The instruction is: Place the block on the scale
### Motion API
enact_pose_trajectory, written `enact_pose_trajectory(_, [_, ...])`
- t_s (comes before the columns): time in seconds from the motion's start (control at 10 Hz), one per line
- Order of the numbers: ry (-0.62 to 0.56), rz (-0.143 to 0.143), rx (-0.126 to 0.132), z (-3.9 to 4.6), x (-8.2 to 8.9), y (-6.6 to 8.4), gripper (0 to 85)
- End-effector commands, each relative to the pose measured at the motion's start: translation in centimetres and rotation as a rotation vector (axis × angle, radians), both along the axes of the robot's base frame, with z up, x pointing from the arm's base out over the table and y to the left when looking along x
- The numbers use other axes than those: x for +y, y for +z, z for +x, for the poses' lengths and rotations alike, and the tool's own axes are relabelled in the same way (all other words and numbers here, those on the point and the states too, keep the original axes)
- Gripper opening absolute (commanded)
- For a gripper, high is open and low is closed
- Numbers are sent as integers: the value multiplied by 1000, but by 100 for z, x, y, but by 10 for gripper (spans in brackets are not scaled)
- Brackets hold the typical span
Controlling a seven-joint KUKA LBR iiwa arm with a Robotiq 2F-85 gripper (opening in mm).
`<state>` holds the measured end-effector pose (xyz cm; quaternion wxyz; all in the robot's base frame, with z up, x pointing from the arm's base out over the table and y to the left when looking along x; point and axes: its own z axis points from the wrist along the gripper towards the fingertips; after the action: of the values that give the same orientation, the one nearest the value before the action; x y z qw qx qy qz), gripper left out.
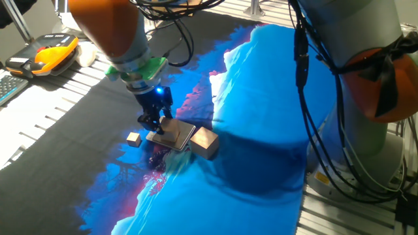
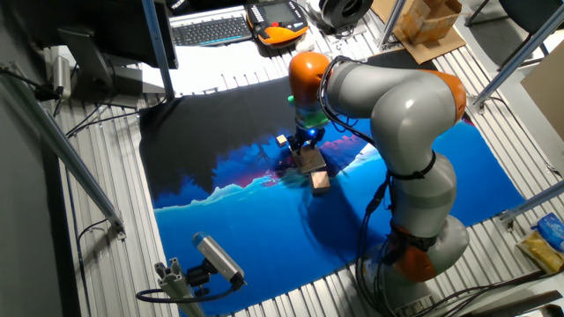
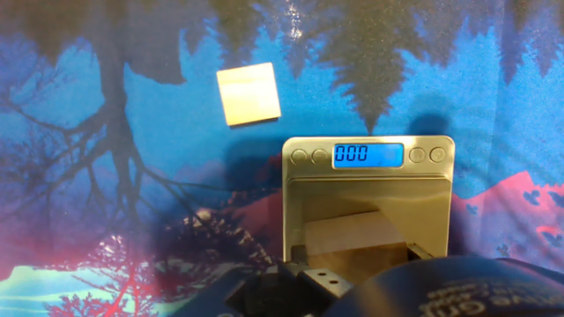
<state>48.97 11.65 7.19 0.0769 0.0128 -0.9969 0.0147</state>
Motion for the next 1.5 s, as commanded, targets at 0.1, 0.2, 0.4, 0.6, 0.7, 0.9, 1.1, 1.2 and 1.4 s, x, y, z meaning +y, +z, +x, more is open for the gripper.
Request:
enact_pose_trajectory(0.1, [-39, -4, -34, 0, -2, 3, 510])
enact_pose_trajectory(0.2, [-52, -11, -44, 3, -2, 4, 510])
enact_pose_trajectory(0.4, [-69, -11, -55, 10, 5, 10, 680])
enact_pose_trajectory(0.6, [-81, -12, -60, 32, 26, 46, 680])
enact_pose_trajectory(0.7, [-83, -10, -56, 56, 56, 106, 680])
enact_pose_trajectory(0.9, [-78, -10, -50, 114, 210, 324, 680])
enact_pose_trajectory(1.1, [-29, 24, -87, 123, 282, 372, 510])
enact_pose_trajectory(1.2, [-5, 49, -83, 135, 284, 366, 340])
enact_pose_trajectory(1.4, [44, 103, -42, 168, 293, 355, 0])
